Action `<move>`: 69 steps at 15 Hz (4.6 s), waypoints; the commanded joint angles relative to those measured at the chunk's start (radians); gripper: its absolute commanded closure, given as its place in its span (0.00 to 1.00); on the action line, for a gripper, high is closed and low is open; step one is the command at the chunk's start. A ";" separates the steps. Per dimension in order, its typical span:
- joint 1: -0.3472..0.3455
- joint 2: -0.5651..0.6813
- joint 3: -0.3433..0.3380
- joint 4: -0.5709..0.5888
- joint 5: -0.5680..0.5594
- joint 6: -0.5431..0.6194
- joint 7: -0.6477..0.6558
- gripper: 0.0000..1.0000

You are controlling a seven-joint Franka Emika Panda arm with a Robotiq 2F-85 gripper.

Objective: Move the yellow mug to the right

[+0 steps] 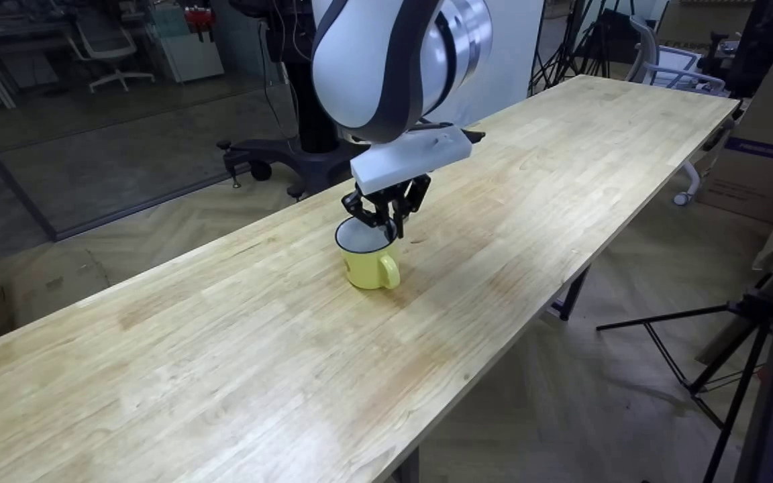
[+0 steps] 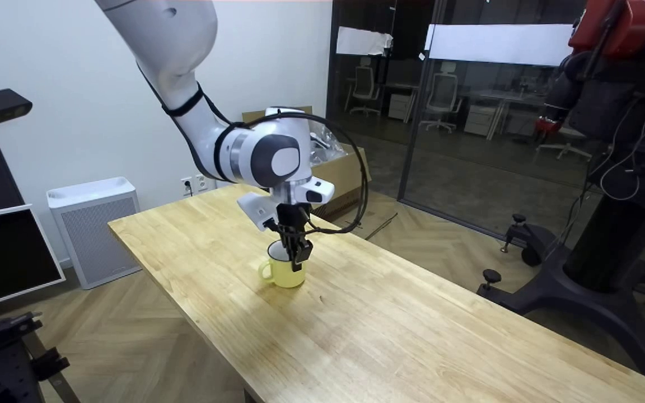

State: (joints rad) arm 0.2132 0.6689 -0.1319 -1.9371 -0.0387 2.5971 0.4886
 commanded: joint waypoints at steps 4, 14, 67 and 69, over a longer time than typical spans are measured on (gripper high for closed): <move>-0.006 0.002 0.007 0.016 0.020 -0.024 -0.006 0.88; 0.044 0.056 -0.092 0.093 -0.010 -0.082 0.142 0.97; -0.086 0.120 -0.136 0.232 -0.003 -0.211 0.489 0.38; -0.078 0.111 -0.144 0.225 -0.012 -0.211 0.496 0.23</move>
State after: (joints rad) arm 0.1369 0.8038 -0.2779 -1.7004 -0.0260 2.3875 0.9653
